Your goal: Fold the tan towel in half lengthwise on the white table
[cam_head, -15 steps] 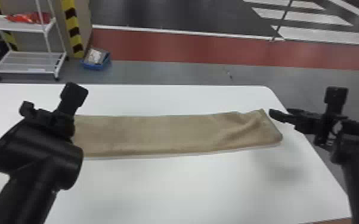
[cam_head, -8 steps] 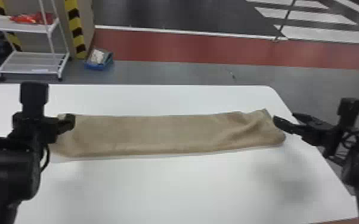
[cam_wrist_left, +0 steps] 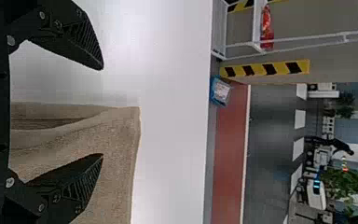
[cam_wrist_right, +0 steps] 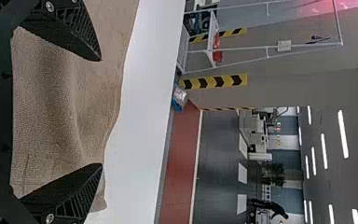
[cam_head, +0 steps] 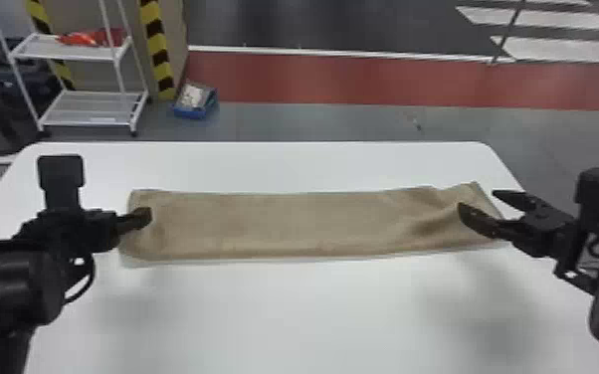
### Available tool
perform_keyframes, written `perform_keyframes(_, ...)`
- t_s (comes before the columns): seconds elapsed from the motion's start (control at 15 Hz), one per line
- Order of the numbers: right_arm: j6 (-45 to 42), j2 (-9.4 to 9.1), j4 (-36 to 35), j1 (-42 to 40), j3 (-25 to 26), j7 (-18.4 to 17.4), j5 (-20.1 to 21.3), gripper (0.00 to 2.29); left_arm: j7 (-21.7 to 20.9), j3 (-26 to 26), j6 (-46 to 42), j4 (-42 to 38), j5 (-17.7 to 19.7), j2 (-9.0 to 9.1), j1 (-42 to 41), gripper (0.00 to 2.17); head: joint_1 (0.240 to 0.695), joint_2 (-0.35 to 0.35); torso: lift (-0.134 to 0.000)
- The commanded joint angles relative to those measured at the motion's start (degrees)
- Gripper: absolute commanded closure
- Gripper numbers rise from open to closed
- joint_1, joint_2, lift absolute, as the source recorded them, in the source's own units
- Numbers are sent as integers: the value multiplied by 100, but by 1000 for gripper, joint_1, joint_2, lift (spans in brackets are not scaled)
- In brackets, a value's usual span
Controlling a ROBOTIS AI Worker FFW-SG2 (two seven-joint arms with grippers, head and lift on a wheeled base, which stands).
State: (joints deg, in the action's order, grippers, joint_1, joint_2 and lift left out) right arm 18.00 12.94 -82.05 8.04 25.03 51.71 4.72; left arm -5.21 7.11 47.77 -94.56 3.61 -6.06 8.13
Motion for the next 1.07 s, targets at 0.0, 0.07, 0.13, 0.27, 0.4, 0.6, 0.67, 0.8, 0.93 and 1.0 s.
perform_keyframes(0.0,6,-2,-57,-48,11,6,20,83,2,-17,299,-10,-45,-79,-31,269,695,-76,-123)
perform_keyframes(0.07,6,-2,-101,-66,28,15,29,83,2,-17,334,-36,-62,-88,-66,279,695,-73,-123)
perform_keyframes(0.13,42,-2,-136,-92,28,33,20,83,-7,-26,457,-89,-71,-97,-101,424,695,-71,-123)
perform_keyframes(0.27,112,-2,-154,-110,28,76,11,83,-130,-17,580,-212,-71,-97,-163,876,695,-70,-123)
perform_keyframes(0.4,147,-10,-180,-118,37,85,11,83,-156,-17,703,-449,-53,-88,-233,1436,695,-73,-123)
perform_keyframes(0.6,182,-10,-215,-118,81,85,-50,83,-314,27,897,-599,-27,-88,-277,1528,695,-78,-123)
perform_keyframes(0.67,200,-10,-268,-127,99,94,-59,83,-306,27,914,-599,-27,-88,-277,1528,695,-81,-123)
perform_keyframes(0.8,217,-10,-294,-171,125,120,-77,83,-235,45,897,-599,-71,-88,-268,1524,695,-84,-123)
perform_keyframes(0.93,217,-10,-294,-171,143,120,-77,83,-227,221,897,-590,-71,-97,-268,1524,695,-80,-123)
perform_keyframes(1.0,217,-10,-294,-162,143,120,-68,83,-227,300,897,-599,-80,-97,-277,1524,695,-77,-123)
